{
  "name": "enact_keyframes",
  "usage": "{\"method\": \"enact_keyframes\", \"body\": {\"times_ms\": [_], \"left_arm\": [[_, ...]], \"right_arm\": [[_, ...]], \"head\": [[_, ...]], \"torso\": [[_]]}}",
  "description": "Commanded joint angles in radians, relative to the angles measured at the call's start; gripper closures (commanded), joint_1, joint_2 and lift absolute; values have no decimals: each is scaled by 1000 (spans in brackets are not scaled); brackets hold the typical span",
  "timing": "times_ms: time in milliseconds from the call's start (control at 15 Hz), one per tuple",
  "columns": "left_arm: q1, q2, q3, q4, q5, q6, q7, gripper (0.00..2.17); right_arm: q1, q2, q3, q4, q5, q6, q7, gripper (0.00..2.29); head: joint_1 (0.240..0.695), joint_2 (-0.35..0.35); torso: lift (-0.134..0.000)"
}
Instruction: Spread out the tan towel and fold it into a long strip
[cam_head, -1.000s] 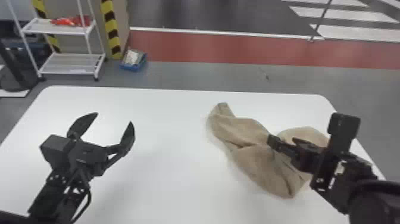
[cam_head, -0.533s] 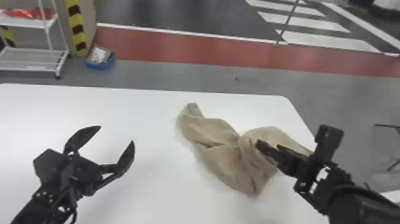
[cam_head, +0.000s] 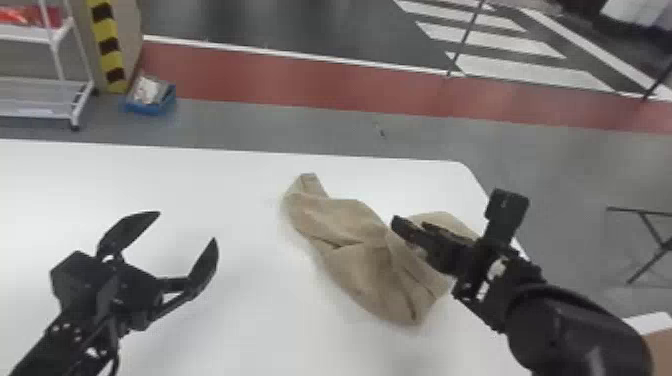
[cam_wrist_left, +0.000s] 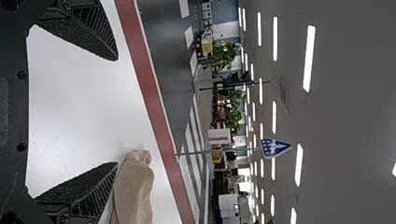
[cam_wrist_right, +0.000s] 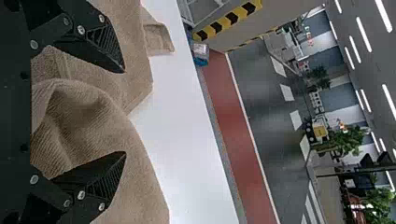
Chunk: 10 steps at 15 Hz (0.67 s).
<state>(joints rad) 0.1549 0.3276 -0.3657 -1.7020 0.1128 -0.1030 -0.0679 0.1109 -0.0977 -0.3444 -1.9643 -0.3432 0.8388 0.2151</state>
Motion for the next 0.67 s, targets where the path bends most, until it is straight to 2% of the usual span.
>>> {"method": "enact_keyframes", "body": {"times_ms": [0,67,133,200,267,333,400,600], "left_arm": [[6,4,14,1,-4,-2,0,87],[8,4,22,1,-4,-2,0,87],[8,5,27,1,-4,-2,0,87],[8,5,31,1,-4,-2,0,87],[6,5,31,1,-4,-2,0,87],[3,5,31,1,-4,-2,0,87],[3,5,30,2,-2,-2,0,87],[-1,-1,25,16,-2,-5,0,87]], "right_arm": [[-46,-2,41,22,72,112,0,748],[-53,-3,41,35,75,139,0,1035],[-57,-7,41,35,76,176,0,1139],[-60,-11,41,32,79,222,3,1150],[-63,-13,42,28,92,237,6,1305],[-65,-13,42,12,95,262,10,1686],[-59,-13,48,-30,93,283,10,1835],[-20,10,90,-215,69,299,6,1895]], "head": [[695,-260],[695,-250],[695,-241],[695,-236],[695,-232],[695,-229],[695,-227],[695,-217]], "torso": [[-124],[-124],[-124],[-124],[-124],[-124],[-124],[-124]]}}
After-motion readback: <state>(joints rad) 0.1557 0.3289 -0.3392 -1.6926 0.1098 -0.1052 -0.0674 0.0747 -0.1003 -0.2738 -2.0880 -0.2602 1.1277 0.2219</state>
